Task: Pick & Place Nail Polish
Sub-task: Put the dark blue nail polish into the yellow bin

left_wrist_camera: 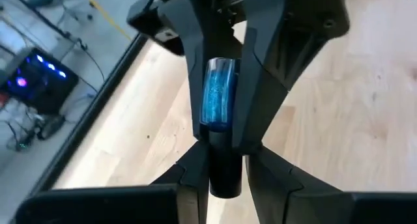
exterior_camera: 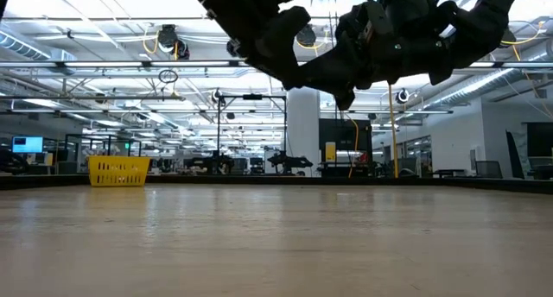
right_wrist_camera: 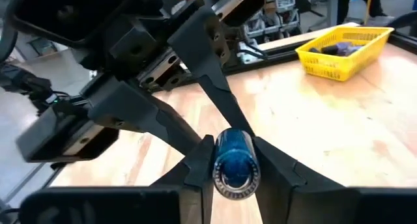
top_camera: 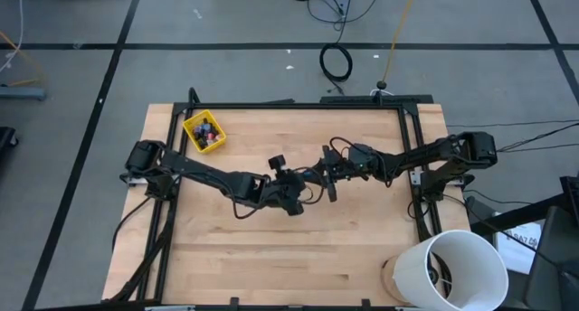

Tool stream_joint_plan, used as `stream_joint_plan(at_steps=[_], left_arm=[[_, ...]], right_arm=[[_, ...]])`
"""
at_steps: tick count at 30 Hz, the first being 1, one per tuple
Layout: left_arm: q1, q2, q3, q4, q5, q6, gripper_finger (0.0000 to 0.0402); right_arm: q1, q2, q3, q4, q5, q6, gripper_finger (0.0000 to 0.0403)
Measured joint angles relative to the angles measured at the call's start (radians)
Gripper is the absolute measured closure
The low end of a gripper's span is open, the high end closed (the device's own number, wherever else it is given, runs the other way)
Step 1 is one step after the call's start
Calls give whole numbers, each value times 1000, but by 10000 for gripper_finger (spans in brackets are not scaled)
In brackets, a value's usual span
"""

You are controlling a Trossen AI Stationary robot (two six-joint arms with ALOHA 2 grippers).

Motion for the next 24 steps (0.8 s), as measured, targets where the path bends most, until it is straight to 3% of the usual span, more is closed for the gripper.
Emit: stream_joint_plan(at_steps=[5,14,20,24], left_arm=[[21,0,2,-92,30,-118,316],[25,0,1,-106,43,-100,316],[27,0,0,-64,172,-121,315],[30,5,-2,-23,297,-125,316]], right_arm=[[-11,0,0,-16,22,-2,334],[-13,-1,2,-22,31,-29,334],[-15,-15,2,-26,9,-40,334],[-22,-29,6,-4,57,-49,334]])
